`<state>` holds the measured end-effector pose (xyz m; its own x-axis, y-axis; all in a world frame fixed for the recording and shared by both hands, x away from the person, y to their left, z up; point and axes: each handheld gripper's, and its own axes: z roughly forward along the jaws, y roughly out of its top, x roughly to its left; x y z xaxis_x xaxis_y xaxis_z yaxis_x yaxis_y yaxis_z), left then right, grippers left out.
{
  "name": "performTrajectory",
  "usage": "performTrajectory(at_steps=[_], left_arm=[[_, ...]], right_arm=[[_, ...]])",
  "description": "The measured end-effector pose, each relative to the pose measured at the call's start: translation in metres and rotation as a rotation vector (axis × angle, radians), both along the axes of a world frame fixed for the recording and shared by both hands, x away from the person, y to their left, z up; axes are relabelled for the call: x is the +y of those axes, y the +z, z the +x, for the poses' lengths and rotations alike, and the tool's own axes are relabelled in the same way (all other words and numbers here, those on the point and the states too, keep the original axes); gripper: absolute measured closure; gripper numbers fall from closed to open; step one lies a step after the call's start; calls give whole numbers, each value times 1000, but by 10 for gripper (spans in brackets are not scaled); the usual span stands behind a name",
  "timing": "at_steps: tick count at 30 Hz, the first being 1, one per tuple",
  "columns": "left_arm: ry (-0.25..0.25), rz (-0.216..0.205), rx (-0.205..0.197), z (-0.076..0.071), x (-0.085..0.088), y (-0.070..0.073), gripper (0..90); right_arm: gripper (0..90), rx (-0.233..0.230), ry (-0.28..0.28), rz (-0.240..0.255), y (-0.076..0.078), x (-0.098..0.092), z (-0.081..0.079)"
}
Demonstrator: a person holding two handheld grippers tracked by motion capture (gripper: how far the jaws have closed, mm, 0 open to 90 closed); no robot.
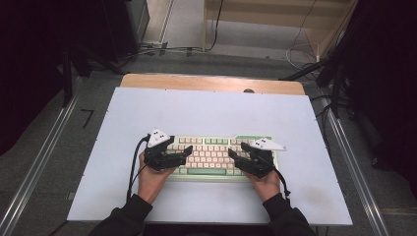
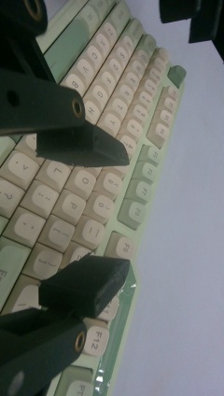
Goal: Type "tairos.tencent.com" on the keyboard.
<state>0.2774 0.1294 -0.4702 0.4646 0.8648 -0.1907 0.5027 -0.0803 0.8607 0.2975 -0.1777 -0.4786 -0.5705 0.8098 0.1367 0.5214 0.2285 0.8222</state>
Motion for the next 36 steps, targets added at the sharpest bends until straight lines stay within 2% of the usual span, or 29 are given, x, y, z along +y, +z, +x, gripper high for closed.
performTrajectory(at_steps=[1,2,5,7,10,20,36], left_arm=[[5,-5,-8,-1,1,0,229],[11,0,-10,-1,2,0,229],[20,4,-18,-2,4,-1,238],[23,10,-17,-3,4,-2,239],[25,8,-13,-3,4,-4,241],[37,7,-15,-3,5,-4,247],[37,0,-5,-3,5,-5,247]], right_arm=[[532,-10,5,-6,-1,3,0],[532,-10,5,-6,-1,3,0],[700,-11,14,-28,-2,8,1],[793,4,27,-32,-3,10,2],[871,10,41,-47,-5,14,3],[873,27,71,-65,-10,24,6],[872,43,71,-79,-12,27,7]])
